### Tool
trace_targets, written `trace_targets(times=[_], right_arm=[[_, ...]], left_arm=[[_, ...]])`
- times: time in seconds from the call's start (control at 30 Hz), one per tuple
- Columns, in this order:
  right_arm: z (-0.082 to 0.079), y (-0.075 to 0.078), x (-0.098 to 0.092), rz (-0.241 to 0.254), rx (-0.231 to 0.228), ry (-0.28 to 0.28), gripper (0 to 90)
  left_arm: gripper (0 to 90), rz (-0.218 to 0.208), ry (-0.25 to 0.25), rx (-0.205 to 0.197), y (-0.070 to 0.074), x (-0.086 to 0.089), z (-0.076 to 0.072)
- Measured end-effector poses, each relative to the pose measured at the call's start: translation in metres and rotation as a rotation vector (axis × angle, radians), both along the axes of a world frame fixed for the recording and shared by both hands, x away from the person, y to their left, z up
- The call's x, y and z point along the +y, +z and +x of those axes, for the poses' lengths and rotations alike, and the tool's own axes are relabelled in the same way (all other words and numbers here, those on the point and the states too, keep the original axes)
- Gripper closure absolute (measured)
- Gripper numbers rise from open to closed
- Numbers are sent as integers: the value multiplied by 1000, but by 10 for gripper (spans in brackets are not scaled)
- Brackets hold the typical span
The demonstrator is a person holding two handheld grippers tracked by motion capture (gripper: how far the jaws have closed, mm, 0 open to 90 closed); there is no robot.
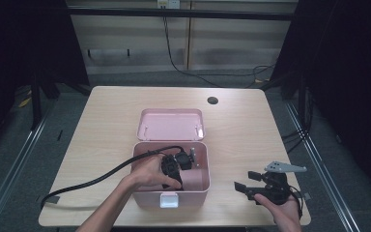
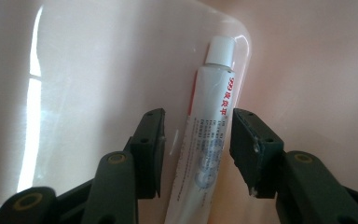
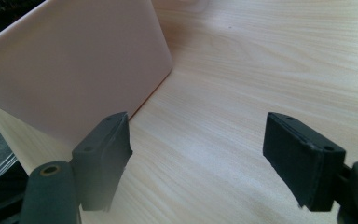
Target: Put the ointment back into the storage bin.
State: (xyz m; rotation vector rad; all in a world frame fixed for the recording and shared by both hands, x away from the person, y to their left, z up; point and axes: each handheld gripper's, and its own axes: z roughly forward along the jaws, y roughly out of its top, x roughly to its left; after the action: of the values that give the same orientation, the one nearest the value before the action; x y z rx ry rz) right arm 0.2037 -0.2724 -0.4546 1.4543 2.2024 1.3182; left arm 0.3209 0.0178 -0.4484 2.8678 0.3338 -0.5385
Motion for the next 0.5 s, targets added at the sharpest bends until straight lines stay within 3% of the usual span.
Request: trace_targets(times=[0.5], right_arm=[[0, 0, 0, -1, 1, 0, 227]], left_arm=[[563, -78, 21, -75, 32, 11, -2]])
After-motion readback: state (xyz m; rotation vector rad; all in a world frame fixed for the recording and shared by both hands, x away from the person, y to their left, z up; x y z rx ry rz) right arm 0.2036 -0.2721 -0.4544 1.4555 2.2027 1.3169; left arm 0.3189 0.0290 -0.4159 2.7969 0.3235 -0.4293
